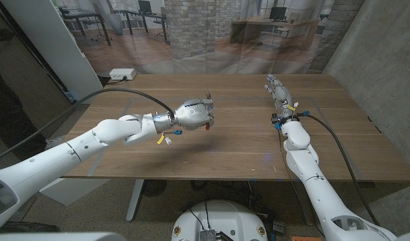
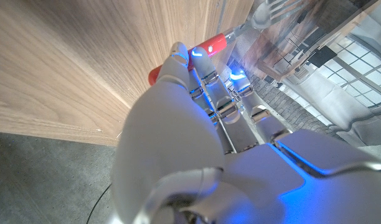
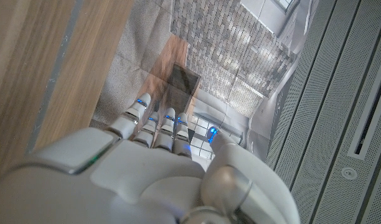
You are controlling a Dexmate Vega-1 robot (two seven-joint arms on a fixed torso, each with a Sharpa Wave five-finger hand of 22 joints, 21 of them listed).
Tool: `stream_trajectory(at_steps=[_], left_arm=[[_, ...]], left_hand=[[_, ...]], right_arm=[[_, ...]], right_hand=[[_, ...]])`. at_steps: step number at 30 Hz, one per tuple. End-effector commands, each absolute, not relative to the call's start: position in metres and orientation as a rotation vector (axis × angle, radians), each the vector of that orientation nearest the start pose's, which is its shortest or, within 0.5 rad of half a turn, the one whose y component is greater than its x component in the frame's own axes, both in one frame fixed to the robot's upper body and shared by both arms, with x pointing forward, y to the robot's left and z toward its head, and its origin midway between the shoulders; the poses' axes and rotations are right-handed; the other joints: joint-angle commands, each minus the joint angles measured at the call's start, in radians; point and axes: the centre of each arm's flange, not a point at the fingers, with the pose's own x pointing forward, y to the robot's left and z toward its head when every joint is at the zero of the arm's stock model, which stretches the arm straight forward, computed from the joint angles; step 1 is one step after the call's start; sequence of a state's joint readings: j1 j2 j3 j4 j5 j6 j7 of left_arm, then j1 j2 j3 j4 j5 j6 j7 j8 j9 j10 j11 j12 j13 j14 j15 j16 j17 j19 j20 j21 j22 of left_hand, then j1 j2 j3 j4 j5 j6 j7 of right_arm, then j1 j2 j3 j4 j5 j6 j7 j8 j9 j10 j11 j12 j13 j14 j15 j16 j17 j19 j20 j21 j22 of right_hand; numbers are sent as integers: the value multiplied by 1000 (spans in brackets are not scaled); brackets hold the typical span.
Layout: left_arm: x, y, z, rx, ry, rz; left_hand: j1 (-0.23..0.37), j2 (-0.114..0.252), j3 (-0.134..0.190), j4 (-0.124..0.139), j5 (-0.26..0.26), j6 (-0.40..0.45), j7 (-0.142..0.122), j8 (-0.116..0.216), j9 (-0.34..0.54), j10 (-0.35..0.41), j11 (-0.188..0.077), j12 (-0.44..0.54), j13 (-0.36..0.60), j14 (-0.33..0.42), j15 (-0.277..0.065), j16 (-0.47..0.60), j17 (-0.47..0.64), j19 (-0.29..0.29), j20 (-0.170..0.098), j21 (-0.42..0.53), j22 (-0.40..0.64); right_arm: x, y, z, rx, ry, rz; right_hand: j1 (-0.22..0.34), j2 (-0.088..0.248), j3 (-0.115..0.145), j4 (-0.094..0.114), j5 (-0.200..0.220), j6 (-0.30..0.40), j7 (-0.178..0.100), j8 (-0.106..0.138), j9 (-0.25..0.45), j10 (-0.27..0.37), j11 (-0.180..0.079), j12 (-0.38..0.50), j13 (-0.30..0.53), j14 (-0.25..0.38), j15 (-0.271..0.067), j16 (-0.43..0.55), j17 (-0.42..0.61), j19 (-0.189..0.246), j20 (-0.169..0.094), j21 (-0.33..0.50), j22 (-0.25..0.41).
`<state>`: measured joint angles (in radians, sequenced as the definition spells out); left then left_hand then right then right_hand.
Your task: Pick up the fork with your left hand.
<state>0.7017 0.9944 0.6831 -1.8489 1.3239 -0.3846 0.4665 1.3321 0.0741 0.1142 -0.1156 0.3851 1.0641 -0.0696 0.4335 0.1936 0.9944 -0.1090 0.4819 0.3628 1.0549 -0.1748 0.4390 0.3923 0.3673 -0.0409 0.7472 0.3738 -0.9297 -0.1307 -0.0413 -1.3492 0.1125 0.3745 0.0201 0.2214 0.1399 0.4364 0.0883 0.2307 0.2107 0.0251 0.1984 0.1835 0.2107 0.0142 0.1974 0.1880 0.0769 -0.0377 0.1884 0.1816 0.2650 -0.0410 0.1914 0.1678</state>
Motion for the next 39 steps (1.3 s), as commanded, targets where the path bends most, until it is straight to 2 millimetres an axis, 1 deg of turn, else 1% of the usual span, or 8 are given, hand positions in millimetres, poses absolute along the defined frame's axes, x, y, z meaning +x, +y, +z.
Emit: stream_trajectory(at_steps=[1,10,25,30,33,39], left_arm=[[514,164,17,-2871,2225,67],[511,165,27,-2845,2241,4],[505,164,39,-2794,2278,-96],[502,165,44,-2776,2291,-150],[501,165,46,-2764,2300,-171],[501,167,50,-2744,2316,-202]], left_hand=[[15,21,1,8,9,36,9,5,4,79,-50,-2,253,10,-63,-4,4,-5,-83,9,1],[17,23,-2,10,11,37,11,4,4,82,-52,-6,260,12,-63,-6,7,-8,-83,16,1],[17,25,-9,13,14,36,10,0,4,85,-52,-14,272,14,-62,-12,13,-13,-82,29,0],[17,26,-11,14,14,37,10,-1,4,87,-56,-16,276,15,-62,-14,15,-15,-82,33,0],[18,26,-12,15,15,36,10,-2,5,90,-50,-16,278,16,-62,-15,16,-16,-81,35,-1],[19,26,-14,15,16,37,9,-3,5,90,-52,-20,282,17,-62,-17,18,-18,-82,39,-1]], right_arm=[[634,-257,-5,-39,-798,33],[635,-255,0,-47,-810,32],[627,-254,6,-55,-833,22],[626,-252,6,-55,-836,22],[625,-251,6,-54,-836,20],[621,-249,6,-57,-839,12]], right_hand=[[-1,-5,4,-2,4,3,-5,-3,4,5,-7,-3,6,9,0,0,0,-6,-34,1,3],[-1,-5,5,-3,4,3,-5,-3,4,4,-8,-3,6,9,-1,0,0,-7,-34,1,3],[0,-5,6,-5,4,4,-6,-3,4,5,-8,-3,5,9,-2,-1,0,-7,-34,1,3],[-1,-5,6,-5,4,4,-6,-3,4,5,-8,-3,5,10,-1,0,0,-7,-35,1,3],[-1,-5,6,-5,4,4,-6,-3,4,6,-8,-3,5,10,-2,0,0,-7,-35,1,3],[-1,-5,7,-5,4,4,-6,-3,4,5,-8,-3,5,10,-2,0,0,-6,-35,2,3]])
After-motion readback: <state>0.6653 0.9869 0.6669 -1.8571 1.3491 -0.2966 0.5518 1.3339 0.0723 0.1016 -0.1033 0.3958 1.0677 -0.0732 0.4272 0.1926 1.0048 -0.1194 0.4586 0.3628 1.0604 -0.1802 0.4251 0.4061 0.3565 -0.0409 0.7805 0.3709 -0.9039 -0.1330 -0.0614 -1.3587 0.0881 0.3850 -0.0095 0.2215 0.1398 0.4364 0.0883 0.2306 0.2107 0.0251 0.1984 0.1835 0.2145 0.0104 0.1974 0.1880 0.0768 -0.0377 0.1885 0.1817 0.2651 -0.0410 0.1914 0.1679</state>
